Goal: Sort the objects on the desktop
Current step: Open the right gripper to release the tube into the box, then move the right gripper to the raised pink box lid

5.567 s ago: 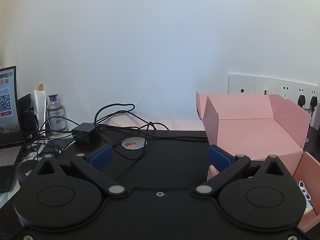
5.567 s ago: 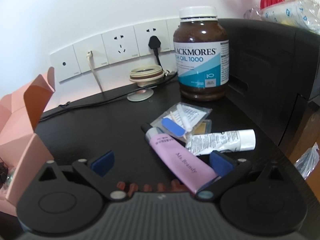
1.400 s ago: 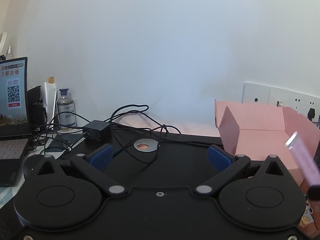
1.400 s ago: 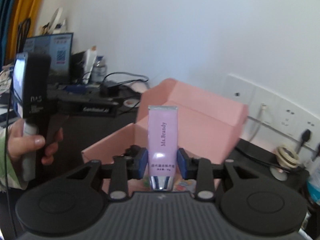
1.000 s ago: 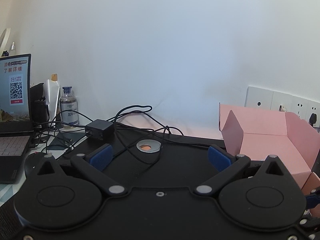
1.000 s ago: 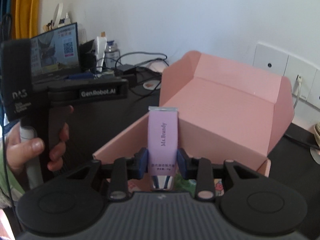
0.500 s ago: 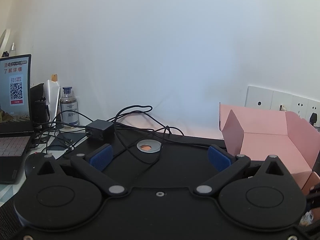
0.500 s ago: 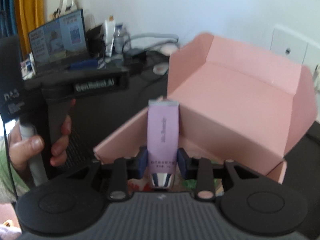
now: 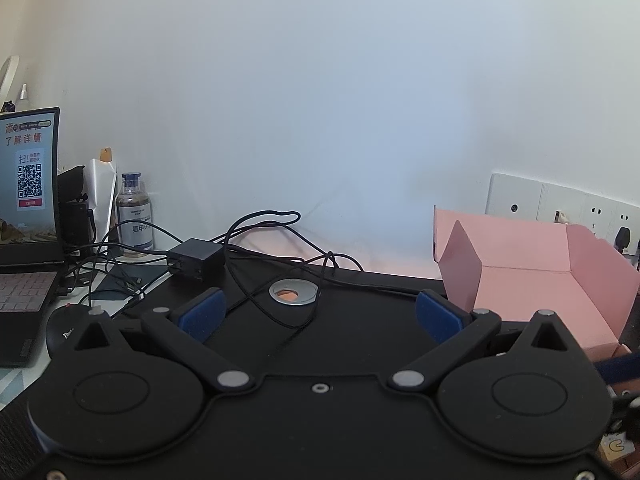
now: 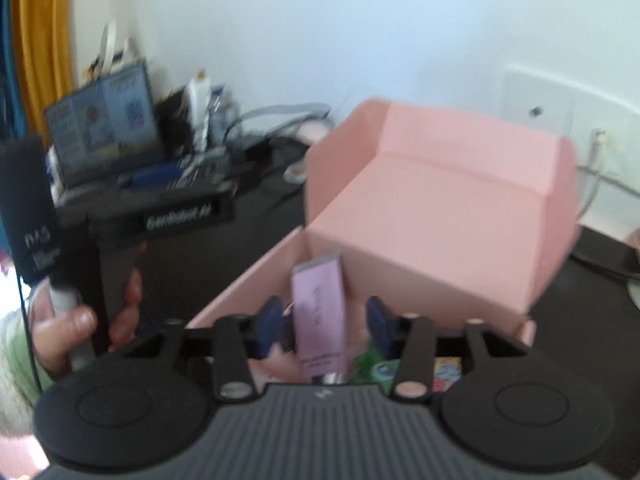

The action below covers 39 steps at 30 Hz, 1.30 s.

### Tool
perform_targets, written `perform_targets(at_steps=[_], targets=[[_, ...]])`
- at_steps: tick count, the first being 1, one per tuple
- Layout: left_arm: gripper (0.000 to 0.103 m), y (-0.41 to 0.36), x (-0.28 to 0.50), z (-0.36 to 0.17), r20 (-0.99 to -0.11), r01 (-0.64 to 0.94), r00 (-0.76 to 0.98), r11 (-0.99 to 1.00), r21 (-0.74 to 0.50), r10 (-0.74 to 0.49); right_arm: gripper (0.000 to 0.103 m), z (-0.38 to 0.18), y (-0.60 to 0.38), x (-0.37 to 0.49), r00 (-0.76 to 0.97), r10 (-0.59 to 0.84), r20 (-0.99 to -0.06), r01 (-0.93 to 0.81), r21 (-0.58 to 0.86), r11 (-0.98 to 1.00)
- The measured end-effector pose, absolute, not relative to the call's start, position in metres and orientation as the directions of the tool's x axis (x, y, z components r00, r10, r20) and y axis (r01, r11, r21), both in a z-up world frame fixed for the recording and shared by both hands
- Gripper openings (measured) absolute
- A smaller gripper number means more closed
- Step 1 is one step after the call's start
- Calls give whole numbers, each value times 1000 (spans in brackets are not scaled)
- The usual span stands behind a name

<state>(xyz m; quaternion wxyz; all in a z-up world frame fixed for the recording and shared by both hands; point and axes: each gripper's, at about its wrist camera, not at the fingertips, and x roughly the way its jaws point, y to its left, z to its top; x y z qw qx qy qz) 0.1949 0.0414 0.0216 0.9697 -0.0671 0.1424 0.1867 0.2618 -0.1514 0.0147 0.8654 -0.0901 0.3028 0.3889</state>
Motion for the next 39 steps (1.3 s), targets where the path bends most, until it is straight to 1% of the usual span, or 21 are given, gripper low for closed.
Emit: perform_targets(at_steps=[1, 2, 3, 4, 5, 6, 8, 11, 14, 18, 22, 25, 28, 32, 39], targets=[[103, 40, 195, 21, -301, -376, 892, 924, -76, 338, 61, 15, -158, 260, 539, 619, -572, -711, 85, 698], [103, 39, 195, 21, -299, -369, 894, 926, -74, 333, 70, 15, -165, 257, 565, 616, -549, -692, 91, 716], [103, 38, 195, 21, -298, -363, 897, 929, -72, 327, 81, 14, -171, 254, 595, 608, -525, -666, 100, 739], [103, 37, 195, 21, -297, -357, 899, 932, -69, 322, 87, 13, -178, 250, 625, 602, -496, -642, 111, 759], [103, 35, 194, 21, -296, -352, 901, 934, -66, 318, 98, 13, -185, 244, 654, 599, -462, -621, 123, 774], [103, 34, 194, 21, -295, -346, 902, 936, -62, 314, 101, 12, -191, 239, 682, 593, -427, -601, 136, 788], [103, 31, 194, 20, -294, -333, 907, 941, -56, 303, 102, 9, -205, 227, 730, 581, -361, -567, 154, 809], [103, 26, 195, 18, -297, -314, 911, 948, -47, 286, 102, 3, -224, 210, 787, 546, -287, -517, 177, 837], [103, 23, 195, 17, -303, -299, 913, 953, -41, 273, 102, -5, -236, 199, 835, 490, -251, -452, 197, 870], [103, 20, 195, 16, -309, -288, 914, 957, -40, 262, 102, -17, -254, 190, 875, 417, -244, -370, 216, 903], [103, 21, 196, 15, -320, -287, 911, 957, -41, 259, 102, -31, -261, 189, 885, 379, -271, -323, 228, 918], [103, 21, 198, 14, -334, -286, 907, 957, -42, 256, 102, -38, -261, 189, 877, 384, -288, -325, 233, 917], [103, 21, 199, 13, -348, -282, 904, 958, -46, 249, 102, -39, -261, 189, 871, 409, -274, -344, 254, 904], [103, 20, 198, 11, -349, -283, 902, 958, -38, 253, 102, -41, -261, 189, 867, 413, -280, -343, 267, 901], [103, 24, 192, 12, -339, -323, 896, 945, -57, 286, 102, -44, -271, 185, 876, 413, -251, -330, 314, 890]])
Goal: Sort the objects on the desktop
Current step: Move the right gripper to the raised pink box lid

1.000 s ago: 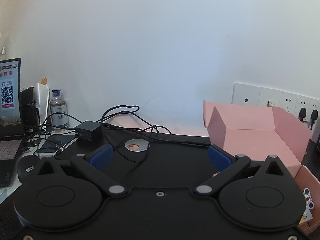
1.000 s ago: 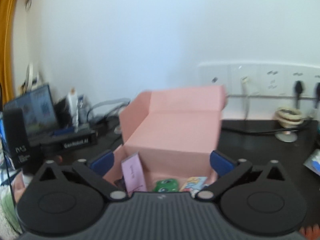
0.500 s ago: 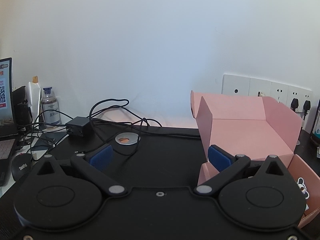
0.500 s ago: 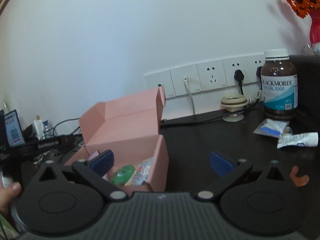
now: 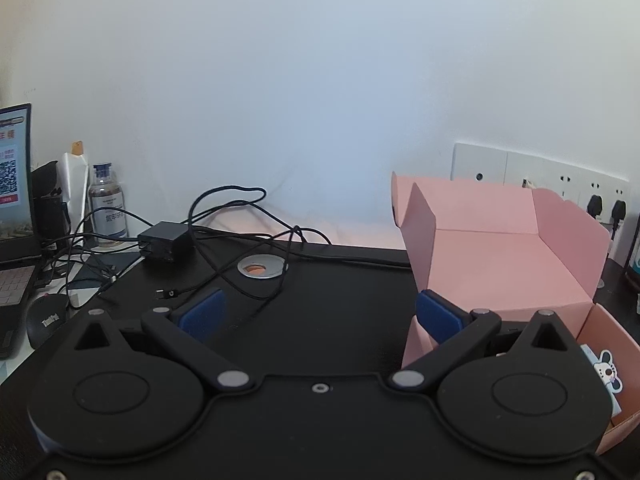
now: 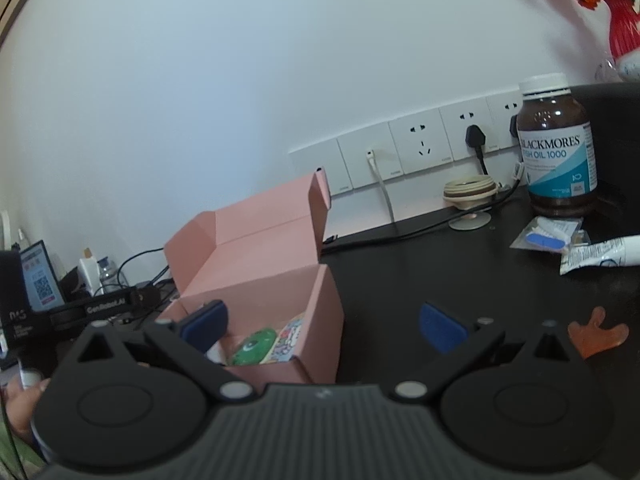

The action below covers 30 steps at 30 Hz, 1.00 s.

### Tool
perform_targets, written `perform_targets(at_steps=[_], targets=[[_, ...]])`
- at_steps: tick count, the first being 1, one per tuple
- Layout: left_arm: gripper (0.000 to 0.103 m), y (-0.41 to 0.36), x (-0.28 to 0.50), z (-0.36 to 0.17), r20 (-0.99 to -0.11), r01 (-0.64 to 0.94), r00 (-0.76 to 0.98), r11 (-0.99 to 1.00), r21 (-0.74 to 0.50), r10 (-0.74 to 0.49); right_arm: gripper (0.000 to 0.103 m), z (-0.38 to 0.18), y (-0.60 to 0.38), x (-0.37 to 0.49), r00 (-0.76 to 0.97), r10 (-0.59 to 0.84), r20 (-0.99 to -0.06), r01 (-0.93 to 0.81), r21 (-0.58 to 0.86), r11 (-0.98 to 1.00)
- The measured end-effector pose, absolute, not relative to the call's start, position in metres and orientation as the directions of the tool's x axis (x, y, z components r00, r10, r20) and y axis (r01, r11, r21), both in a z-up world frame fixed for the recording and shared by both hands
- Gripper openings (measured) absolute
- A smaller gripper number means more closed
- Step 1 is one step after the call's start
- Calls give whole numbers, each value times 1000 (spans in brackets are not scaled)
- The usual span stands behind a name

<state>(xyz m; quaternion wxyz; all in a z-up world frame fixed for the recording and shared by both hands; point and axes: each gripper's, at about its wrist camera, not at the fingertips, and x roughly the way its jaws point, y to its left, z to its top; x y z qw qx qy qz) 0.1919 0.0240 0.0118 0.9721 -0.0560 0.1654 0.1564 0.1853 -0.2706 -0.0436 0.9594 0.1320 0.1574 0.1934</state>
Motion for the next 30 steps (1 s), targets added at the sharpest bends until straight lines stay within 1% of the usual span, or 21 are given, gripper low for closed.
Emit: perform_targets(at_steps=[2, 7, 12, 18, 22, 27, 30], targets=[[103, 25, 191, 12, -345, -337, 890, 940, -60, 297, 102, -44, -270, 183, 880, 409, -242, -329, 310, 892], [103, 26, 183, 7, -401, -347, 871, 934, -89, 285, 102, -43, -266, 178, 882, 413, -226, -345, 286, 894], [103, 15, 167, 7, -379, -357, 868, 934, -23, 322, 102, -45, -267, 181, 881, 412, -231, -337, 304, 891], [103, 11, 157, 5, -393, -357, 861, 934, -12, 324, 102, -46, -272, 181, 883, 411, -229, -325, 334, 885], [103, 15, 152, 9, -394, -359, 862, 933, -29, 320, 102, -47, -276, 182, 877, 421, -233, -324, 360, 875], [103, 11, 152, 20, -372, -286, 891, 958, -16, 260, 102, -46, -278, 186, 866, 432, -251, -325, 375, 868], [103, 7, 159, 28, -362, -207, 912, 978, -3, 192, 102, -45, -283, 195, 822, 493, -286, -368, 393, 842]])
